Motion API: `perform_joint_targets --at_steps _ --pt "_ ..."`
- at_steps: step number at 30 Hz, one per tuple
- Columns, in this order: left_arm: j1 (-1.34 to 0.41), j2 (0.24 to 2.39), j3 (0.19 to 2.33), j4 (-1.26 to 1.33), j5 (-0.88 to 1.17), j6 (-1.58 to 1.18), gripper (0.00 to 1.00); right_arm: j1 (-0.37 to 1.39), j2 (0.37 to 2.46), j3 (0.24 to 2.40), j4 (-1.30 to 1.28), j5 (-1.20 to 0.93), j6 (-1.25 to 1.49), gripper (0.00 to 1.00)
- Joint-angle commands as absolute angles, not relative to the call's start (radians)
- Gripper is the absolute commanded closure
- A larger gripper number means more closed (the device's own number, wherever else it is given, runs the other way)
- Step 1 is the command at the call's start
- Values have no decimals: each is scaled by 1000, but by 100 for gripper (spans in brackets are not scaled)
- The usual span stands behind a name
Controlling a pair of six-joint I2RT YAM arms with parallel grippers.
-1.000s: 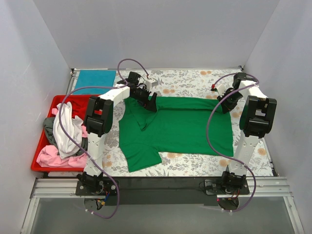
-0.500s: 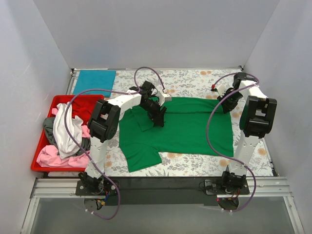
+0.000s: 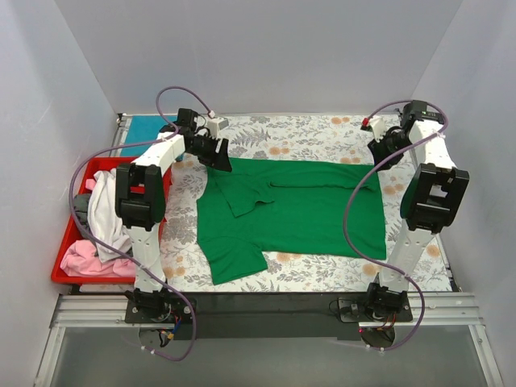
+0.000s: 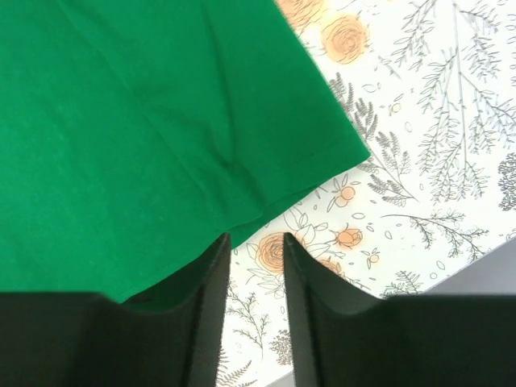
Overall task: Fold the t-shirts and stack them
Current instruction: Fold the tshirt
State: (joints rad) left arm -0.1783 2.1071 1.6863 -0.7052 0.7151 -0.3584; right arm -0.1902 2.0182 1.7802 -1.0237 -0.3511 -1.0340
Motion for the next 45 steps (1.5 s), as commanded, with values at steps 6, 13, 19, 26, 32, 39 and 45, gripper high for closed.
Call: perform_joint_targets --at_steps 6,13,19,26,32,39,45 --pt "-172 2161 1732 -650 526 -483 45 -143 2151 1879 -1066 -308 -890 68" --pt "-164 2220 1727 -653 442 -508 47 -138 2230 1864 -974 -207 -851 68" --pt "-126 2292 1772 -663 311 -529 53 -126 2296 1885 -835 -66 -816 68" --pt "-118 2382 1942 -693 322 -518 51 -83 2379 2021 -717 -35 -759 63" --pt "-118 2312 2088 -759 495 -477 34 -72 2263 2050 -716 -113 -759 48" --pt "-118 2004 1891 -885 686 -309 21 -75 1890 1760 -764 -242 -876 2" --pt "-118 1719 1574 -997 721 -140 20 -75 1654 1537 -974 -278 -1012 4"
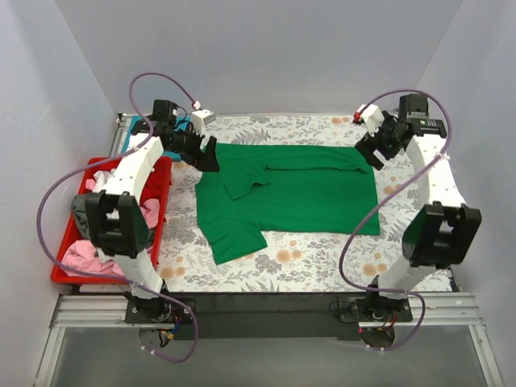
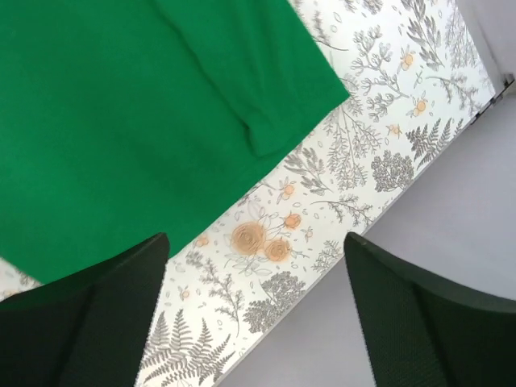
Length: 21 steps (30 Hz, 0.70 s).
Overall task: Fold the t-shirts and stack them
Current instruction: Fold the tshirt
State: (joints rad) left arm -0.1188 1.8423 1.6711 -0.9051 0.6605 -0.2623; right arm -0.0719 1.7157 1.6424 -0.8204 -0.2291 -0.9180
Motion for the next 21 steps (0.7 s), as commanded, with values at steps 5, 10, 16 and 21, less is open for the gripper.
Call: perform_joint_targets --at_steps 5,10,16,21 --pt "-123 1562 1358 -1025 709 -89 22 -75 1459 1213 -1022 -235 -1094 28" --pt "-140 1486 1269 -1046 687 -67 24 -75 1358 1003 -974 -164 -1135 45" --pt "-150 1470 1218 -1038 664 -64 25 -71 1367 891 -862 -143 -1121 48" --pt "-150 1473 1198 -1034 649 -54 25 -64 1422 877 -805 -132 -1109 50"
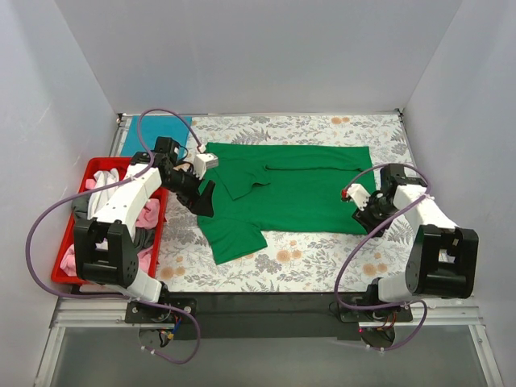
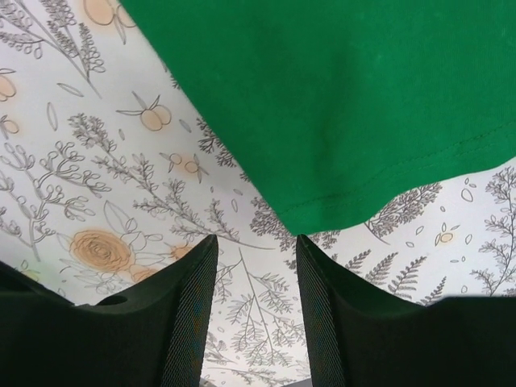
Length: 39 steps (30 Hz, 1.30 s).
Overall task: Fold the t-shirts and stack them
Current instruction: Fold the tshirt
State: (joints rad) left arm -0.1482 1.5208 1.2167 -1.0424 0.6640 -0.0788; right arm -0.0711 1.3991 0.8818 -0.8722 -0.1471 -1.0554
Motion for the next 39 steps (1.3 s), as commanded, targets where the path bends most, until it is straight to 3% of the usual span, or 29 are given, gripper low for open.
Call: perform_joint_targets --at_steps 1,17,20,25,32,39 --pt "-150 1471 1197 -1032 646 -52 25 -63 1439 876 -799 -132 -1109 50" --pt "-161 1514 1138 -1020 629 -40 25 -55 1505 772 -673 -83 -1150 55" --pt "-193 1496 1103 -999 600 -12 26 -55 1511 755 -647 -72 -1149 64" --pt "-305 1465 1009 -937 486 67 34 -55 1513 755 -634 -61 -1135 98" --pt "-385 1473 960 -854 351 118 46 -55 1493 773 -650 -61 -1127 99" --pt "-428 1517 948 -795 334 104 51 -55 1502 788 -664 -67 -1120 99"
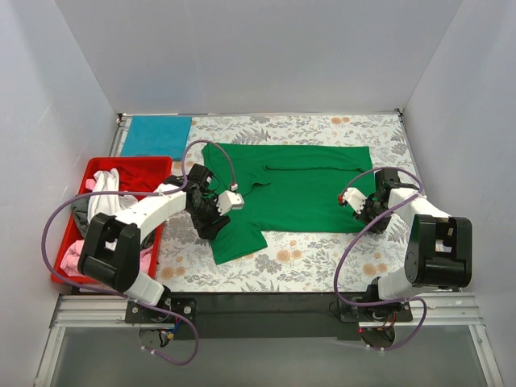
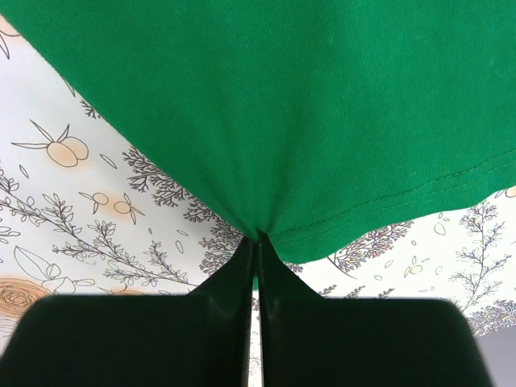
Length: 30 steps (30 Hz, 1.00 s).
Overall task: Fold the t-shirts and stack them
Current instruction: Fold the tshirt
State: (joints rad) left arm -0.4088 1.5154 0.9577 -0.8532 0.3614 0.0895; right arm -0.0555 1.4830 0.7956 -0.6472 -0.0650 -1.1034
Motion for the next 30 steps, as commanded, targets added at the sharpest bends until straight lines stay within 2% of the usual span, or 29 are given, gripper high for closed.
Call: perform_joint_targets --at_steps 1,6,12,15,16,19,25,30 --pt "-431 1523 945 -792 337 100 51 -55 1505 790 -664 -67 -1120 99" --pt "-440 1555 911 -779 336 97 55 -55 1503 799 -673 -64 -1117 99" --pt "-446 1543 864 -776 322 92 55 -55 1491 795 -683 -64 -1117 99" --pt "-448 1540 848 -772 313 83 73 -55 1483 793 -687 -61 -1118 99" --pt "-451 1529 847 -772 313 78 87 -55 1482 792 -689 -61 -1118 99" --pt "-451 1476 844 -801 336 72 100 -54 1456 782 -707 -69 -1123 99" --pt "-451 1364 906 -1010 396 58 100 -66 1333 755 -804 -81 -1169 99" --pt "-420 1330 997 -1071 396 55 100 -97 1276 802 -856 -89 -1221 99"
